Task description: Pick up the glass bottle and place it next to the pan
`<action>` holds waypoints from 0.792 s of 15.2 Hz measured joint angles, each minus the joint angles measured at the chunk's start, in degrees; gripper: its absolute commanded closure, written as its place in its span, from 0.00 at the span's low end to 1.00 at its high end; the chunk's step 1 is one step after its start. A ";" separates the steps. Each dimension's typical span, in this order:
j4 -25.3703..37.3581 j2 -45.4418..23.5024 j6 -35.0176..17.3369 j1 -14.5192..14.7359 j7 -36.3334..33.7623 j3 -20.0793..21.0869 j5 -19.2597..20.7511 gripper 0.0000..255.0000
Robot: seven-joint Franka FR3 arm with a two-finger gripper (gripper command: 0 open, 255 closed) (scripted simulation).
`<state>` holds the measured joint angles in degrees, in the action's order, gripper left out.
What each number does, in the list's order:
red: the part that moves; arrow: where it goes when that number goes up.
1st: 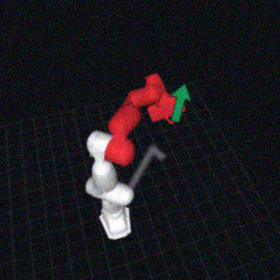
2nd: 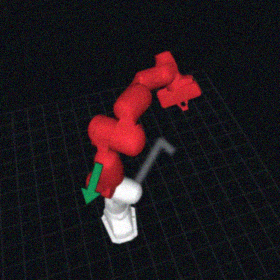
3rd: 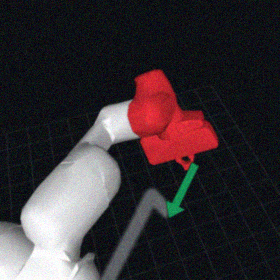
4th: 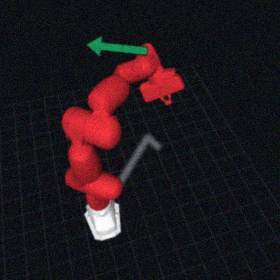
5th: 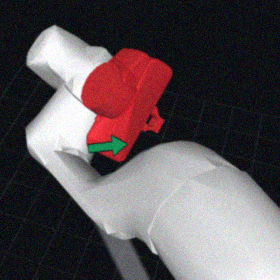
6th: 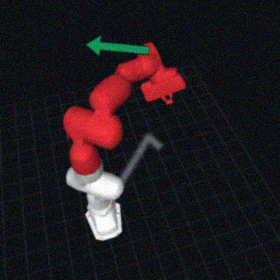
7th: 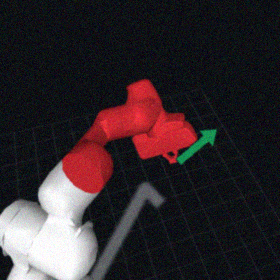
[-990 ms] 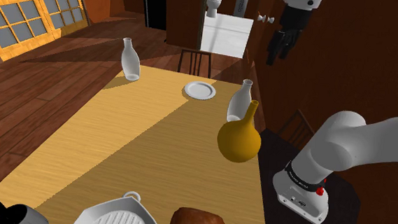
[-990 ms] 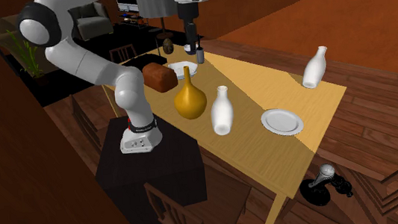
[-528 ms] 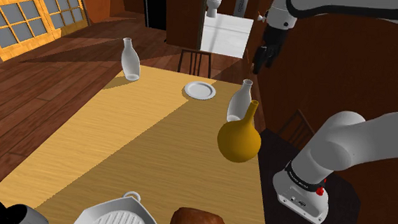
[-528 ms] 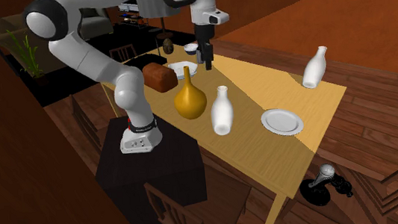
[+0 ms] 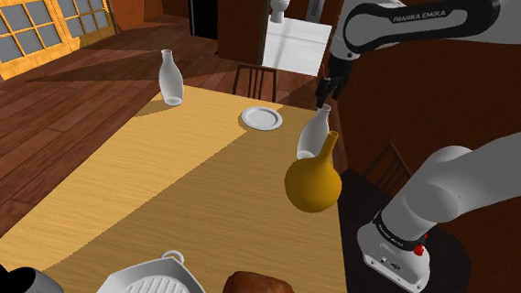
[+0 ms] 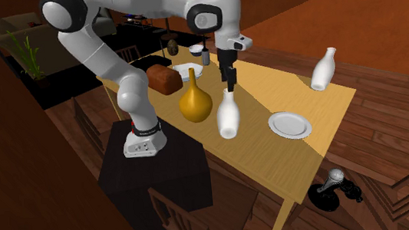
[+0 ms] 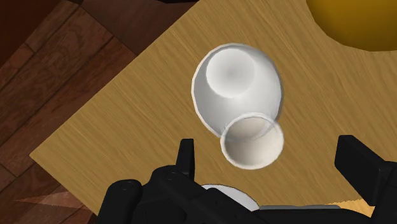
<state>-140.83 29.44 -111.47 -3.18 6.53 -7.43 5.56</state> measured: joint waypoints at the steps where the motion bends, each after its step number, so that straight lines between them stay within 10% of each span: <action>1: -0.21 -0.58 -0.85 -0.09 0.23 -0.23 0.12 0.00; 12: -4.56 -2.81 -7.49 -0.24 0.28 -0.78 0.47 0.00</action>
<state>-145.39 26.63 -118.96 -3.43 6.81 -8.22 6.03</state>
